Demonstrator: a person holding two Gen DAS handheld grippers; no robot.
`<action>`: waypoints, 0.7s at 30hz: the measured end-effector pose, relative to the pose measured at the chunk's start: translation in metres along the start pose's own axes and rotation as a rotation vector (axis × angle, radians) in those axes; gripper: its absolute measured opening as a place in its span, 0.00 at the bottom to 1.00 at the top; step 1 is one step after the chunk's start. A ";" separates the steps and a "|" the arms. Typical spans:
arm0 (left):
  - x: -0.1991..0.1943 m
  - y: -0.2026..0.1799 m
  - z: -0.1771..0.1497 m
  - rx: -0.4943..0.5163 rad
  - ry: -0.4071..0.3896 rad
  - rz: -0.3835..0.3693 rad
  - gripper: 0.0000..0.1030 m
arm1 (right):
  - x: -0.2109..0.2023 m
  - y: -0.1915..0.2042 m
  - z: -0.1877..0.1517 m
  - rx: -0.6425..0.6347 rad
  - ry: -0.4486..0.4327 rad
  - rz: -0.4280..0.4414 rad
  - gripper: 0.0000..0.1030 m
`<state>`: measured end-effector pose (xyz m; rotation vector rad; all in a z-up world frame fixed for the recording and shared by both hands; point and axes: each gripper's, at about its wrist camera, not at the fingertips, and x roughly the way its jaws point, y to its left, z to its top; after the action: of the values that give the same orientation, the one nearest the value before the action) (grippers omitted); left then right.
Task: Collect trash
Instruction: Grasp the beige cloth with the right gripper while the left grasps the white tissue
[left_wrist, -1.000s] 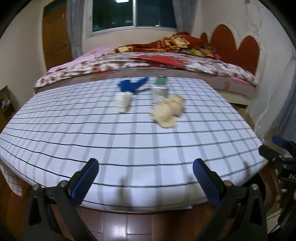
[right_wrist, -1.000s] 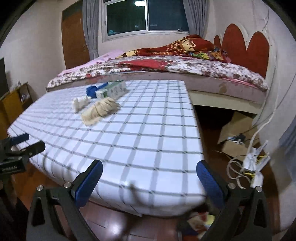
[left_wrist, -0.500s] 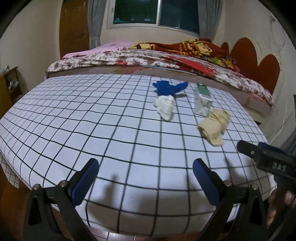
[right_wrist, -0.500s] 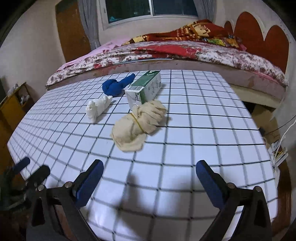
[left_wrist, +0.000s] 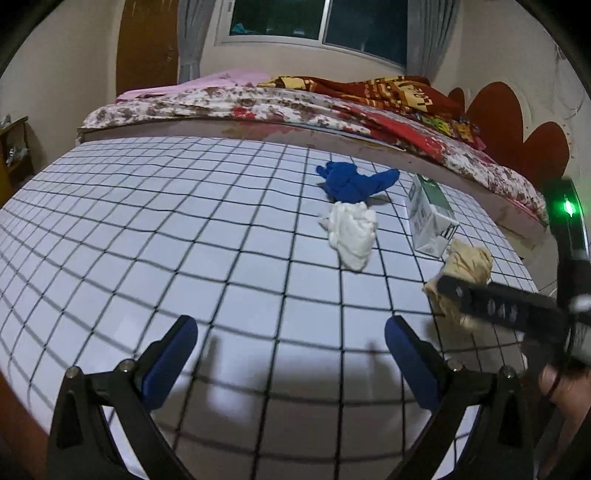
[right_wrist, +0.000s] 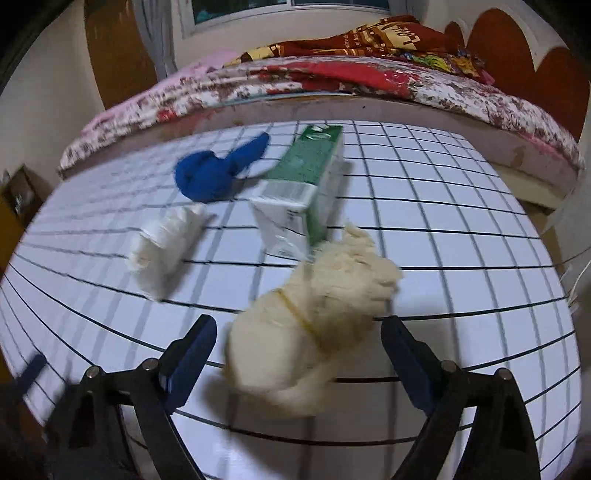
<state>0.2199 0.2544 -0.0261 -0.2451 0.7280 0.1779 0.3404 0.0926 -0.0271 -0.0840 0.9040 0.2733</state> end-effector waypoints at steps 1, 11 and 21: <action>0.004 -0.004 0.002 0.004 0.001 -0.010 0.99 | 0.000 -0.010 -0.002 -0.001 0.002 -0.010 0.76; 0.048 -0.041 0.039 0.078 0.033 -0.057 0.82 | 0.014 -0.058 0.018 0.018 0.003 0.043 0.44; 0.082 -0.049 0.052 0.104 0.133 -0.079 0.25 | 0.018 -0.068 0.025 -0.039 -0.006 0.140 0.20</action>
<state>0.3253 0.2284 -0.0366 -0.1872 0.8554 0.0486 0.3884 0.0354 -0.0290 -0.0560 0.8998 0.4218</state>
